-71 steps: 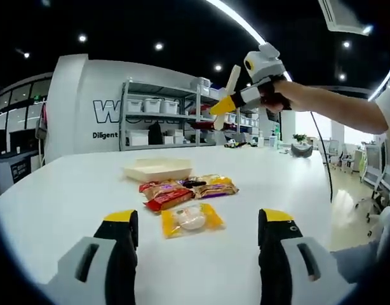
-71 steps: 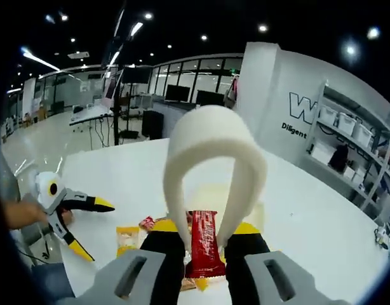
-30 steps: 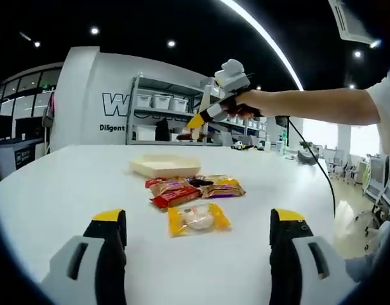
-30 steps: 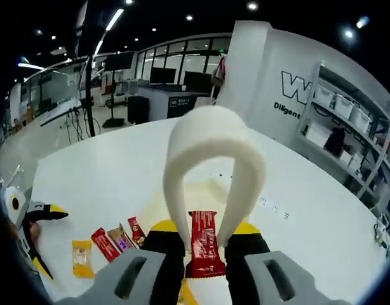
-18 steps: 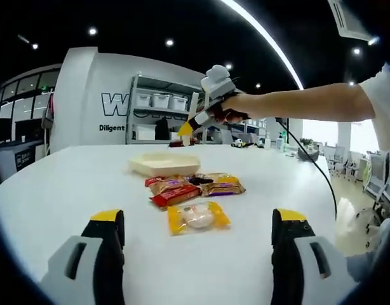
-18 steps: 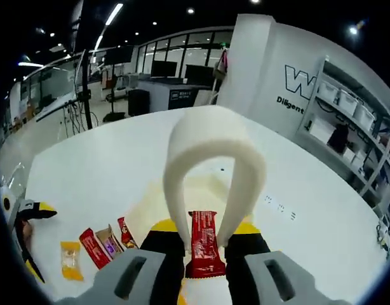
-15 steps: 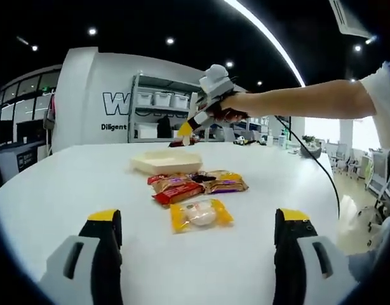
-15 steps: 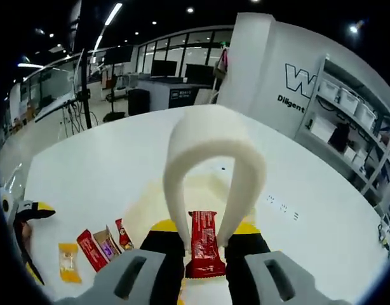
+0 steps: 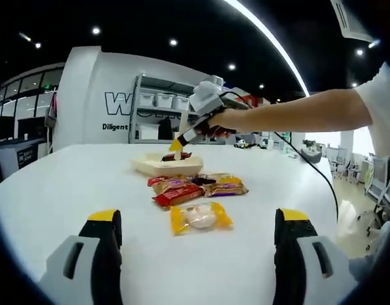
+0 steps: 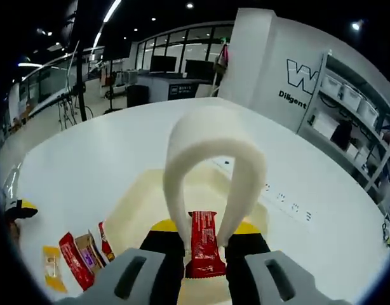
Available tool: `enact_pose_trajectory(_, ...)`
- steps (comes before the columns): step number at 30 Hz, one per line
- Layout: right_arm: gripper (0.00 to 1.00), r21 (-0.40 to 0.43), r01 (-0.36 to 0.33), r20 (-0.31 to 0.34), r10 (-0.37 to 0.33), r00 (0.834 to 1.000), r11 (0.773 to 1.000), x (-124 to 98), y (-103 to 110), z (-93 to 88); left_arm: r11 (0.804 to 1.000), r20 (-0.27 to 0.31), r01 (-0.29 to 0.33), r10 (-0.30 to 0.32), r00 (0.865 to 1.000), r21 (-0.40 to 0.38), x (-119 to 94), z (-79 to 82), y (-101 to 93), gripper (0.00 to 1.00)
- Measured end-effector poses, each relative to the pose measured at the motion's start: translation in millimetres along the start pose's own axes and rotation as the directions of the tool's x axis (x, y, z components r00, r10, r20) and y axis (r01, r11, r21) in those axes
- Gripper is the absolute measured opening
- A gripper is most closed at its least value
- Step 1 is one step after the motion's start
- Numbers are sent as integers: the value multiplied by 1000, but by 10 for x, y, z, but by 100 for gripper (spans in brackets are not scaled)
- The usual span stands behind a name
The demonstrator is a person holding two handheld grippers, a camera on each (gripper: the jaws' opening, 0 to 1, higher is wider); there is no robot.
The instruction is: Place the target food into the container with the food tongs after gripping and lifting it, then release it inside without dropping or visibly crushing the food.
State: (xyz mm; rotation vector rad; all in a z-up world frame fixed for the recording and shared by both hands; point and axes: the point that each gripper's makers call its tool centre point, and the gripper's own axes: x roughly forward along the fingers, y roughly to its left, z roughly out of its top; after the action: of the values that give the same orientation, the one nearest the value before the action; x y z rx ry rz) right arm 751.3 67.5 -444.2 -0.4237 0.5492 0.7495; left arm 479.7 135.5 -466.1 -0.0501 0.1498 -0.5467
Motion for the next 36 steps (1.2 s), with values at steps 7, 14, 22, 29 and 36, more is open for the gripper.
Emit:
enact_pose_trajectory(7,18,22,0,5,0,1000,1000,147,-53,18,1000,7,14,-14,1000,8,7,10,-27,99)
enact_pose_trajectory(14,17,46,-2,-4,2,1000,999,274,-111,4,999,-11,49,-49,999,17,29,-29,-87,99)
enact_pose_trajectory(22,18,-63,22,-28,-24,999,998,413,-137,19,999,-11,39,-39,999,23,43,-27,-64,99)
enact_pose_trajectory(29,19,-58,20,-23,-21,999,998,468,-196,52,999,-3,47,-47,999,1,59,-17,-57,99)
enact_pose_trajectory(36,20,-86,37,3,-37,999,996,471,-250,87,999,1,41,-41,999,3,63,-22,-27,97)
